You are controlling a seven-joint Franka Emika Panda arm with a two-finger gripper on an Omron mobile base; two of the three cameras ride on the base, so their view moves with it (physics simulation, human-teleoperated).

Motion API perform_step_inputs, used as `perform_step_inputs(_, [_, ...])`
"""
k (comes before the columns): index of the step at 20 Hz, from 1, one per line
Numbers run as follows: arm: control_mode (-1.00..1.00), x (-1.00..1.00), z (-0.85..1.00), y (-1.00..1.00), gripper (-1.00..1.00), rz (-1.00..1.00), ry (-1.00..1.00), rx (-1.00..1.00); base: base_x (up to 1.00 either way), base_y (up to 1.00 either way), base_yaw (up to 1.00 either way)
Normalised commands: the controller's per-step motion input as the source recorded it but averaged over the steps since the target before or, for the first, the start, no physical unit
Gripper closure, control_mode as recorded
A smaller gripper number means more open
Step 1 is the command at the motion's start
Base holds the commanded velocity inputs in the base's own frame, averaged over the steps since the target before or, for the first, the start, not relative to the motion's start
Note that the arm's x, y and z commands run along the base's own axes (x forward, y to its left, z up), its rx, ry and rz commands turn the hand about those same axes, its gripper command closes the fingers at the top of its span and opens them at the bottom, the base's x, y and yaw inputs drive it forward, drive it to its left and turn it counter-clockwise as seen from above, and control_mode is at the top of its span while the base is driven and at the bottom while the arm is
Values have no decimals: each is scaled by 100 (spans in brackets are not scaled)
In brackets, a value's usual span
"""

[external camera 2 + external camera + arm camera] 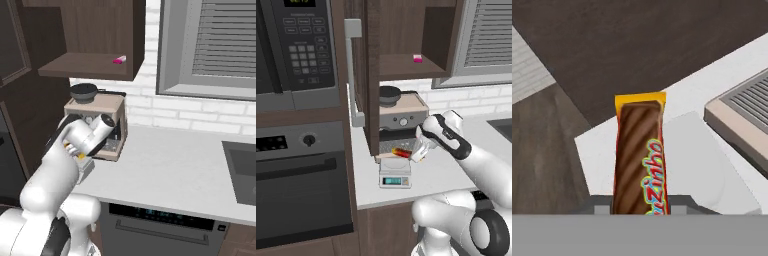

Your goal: Pick the bar and place it on the digital scale for weighing, and close the cabinet.

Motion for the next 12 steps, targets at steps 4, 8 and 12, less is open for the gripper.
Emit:
perform_step_inputs(4, [-100, 48, -10, 40, 100, 0, 0, -3, 0, 0, 0])
perform_step_inputs(8, [-100, 34, -35, 23, 100, 0, 6, -8, 0, 0, 0])
perform_step_inputs(12, [-100, 0, -38, 8, 100, 4, 14, -27, 0, 0, 0])
